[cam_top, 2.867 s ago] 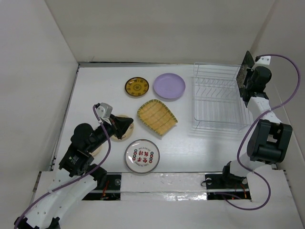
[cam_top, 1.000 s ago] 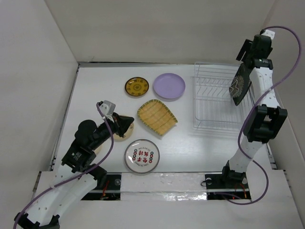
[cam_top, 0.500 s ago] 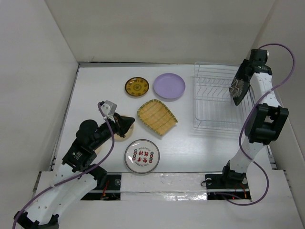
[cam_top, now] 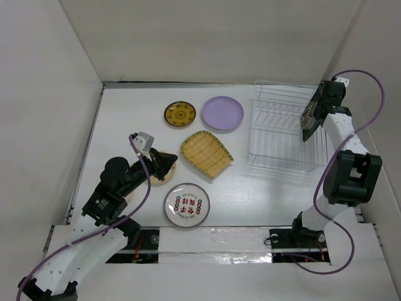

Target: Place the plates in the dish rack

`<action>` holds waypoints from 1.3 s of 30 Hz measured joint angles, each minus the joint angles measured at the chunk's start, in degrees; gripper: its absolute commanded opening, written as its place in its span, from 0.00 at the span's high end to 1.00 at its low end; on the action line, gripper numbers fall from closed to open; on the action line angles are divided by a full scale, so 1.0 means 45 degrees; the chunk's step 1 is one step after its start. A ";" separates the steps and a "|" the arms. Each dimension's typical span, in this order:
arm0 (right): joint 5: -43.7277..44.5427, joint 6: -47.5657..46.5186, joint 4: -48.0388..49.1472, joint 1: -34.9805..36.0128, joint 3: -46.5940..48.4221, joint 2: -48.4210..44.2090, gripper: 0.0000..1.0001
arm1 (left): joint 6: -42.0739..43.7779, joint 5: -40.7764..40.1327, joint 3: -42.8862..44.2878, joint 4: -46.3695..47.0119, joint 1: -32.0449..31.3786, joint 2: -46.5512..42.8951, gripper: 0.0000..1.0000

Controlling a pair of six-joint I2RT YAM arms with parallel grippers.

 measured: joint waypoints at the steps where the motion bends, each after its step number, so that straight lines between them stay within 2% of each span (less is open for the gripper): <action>1: 0.0000 -0.0015 0.0243 0.0010 -0.0384 -0.0233 1.00 | 0.0000 0.0000 0.0000 0.0000 0.0000 0.0024 1.00; 10: 0.0670 -0.0189 0.3769 0.0330 -0.4381 -0.2705 1.00 | 0.0000 0.0073 0.0000 0.0000 0.0000 0.0413 1.00; 14: 0.1059 -0.0272 0.4949 0.0481 -0.5440 -0.3288 1.00 | 0.0000 0.0092 0.0000 0.0000 0.0000 0.0500 1.00; 23: 0.2438 -0.0505 0.7446 0.0787 -0.6047 -0.3147 1.00 | 0.0000 0.0083 0.0000 0.0005 0.0000 0.0641 1.00; 29: 0.2953 -0.1025 0.9403 0.0937 -0.6037 -0.2263 1.00 | -0.0005 -0.0034 0.0000 0.0005 0.0000 0.0738 1.00; 39: 0.2594 -0.0821 0.9646 0.0976 -0.6305 -0.1812 1.00 | -0.0005 -0.0121 0.0000 0.0019 0.0000 0.0763 1.00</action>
